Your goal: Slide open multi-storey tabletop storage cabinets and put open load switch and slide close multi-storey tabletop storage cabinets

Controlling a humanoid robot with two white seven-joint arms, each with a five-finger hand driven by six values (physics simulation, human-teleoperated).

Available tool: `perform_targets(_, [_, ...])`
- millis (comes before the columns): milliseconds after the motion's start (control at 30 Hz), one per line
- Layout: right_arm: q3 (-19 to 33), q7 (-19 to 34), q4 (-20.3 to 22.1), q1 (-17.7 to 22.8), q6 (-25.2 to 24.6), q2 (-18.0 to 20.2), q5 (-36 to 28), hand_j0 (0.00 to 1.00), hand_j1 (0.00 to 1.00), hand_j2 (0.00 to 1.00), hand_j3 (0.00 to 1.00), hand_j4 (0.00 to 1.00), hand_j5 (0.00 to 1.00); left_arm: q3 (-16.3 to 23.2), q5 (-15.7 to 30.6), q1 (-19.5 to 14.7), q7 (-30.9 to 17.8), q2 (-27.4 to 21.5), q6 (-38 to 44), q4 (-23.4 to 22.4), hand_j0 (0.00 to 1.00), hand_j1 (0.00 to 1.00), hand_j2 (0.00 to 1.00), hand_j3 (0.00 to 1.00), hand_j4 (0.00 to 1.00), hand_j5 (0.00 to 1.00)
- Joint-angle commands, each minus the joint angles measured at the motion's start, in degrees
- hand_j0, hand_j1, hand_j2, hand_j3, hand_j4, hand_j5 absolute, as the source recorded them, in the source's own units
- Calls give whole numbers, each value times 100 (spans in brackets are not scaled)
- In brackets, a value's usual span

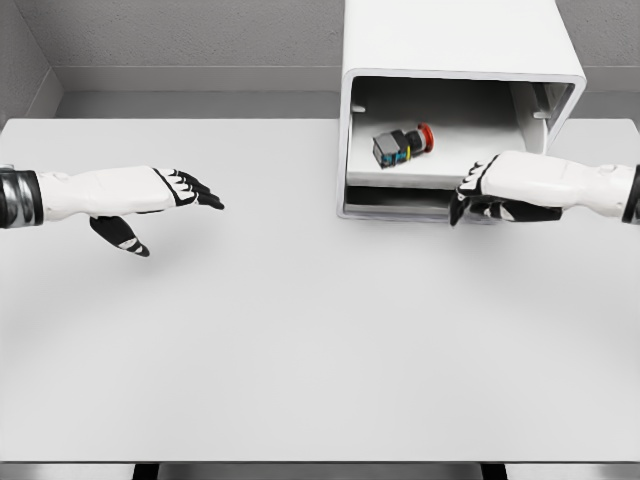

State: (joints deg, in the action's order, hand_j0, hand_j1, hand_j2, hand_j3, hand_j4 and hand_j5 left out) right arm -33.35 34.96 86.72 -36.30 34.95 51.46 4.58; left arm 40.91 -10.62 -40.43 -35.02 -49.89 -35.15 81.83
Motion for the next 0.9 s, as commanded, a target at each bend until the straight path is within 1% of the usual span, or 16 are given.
perform_targets(0, [-215,4,-244,-18,5,-127,17,48,48,48,48,48,48,-4,34,0,2,-4,15,-1,100,100,100,100,100,100])
perform_targets(67, [-391,4,-428,-220,5,-242,17,48,48,48,48,48,48,-4,34,0,2,-4,15,-1,100,100,100,100,100,100])
perform_targets(100, [-426,4,-446,-264,5,-251,17,49,49,49,49,49,49,-4,34,0,2,-4,15,-1,100,100,100,100,100,100])
perform_targets(200, [-400,4,-428,-264,5,-198,43,49,49,49,49,49,49,-4,34,0,2,-4,15,-1,100,100,100,100,100,100])
perform_targets(267, [-356,4,-305,-237,5,-180,52,51,51,51,51,51,51,-4,34,0,2,-4,15,-1,100,100,100,100,100,100])
perform_targets(300, [-356,4,-165,-202,5,-145,52,56,56,56,56,56,56,-4,34,9,2,-4,15,-9,100,100,100,100,100,100])
perform_targets(333, [-339,4,81,-80,5,109,52,79,79,79,79,79,79,-4,34,9,2,5,15,-10,100,100,100,100,100,100])
perform_targets(367, [-260,4,388,87,5,241,52,100,100,100,100,100,100,14,34,35,2,58,15,-53,100,100,100,100,100,100])
perform_targets(400, [-23,4,767,439,5,382,52,100,100,100,100,100,100,137,34,35,2,207,15,-343,100,100,100,100,100,100])
perform_targets(433, [83,4,872,615,5,426,52,100,100,100,100,100,100,137,42,35,2,234,15,-414,100,100,100,100,100,100])
perform_targets(567, [83,4,872,712,5,426,52,100,100,100,100,100,100,146,42,44,2,216,15,-475,100,100,100,100,100,100])
perform_targets(867, [83,4,872,703,5,426,52,100,100,100,100,100,100,146,51,44,2,225,15,-537,100,100,100,100,100,100])
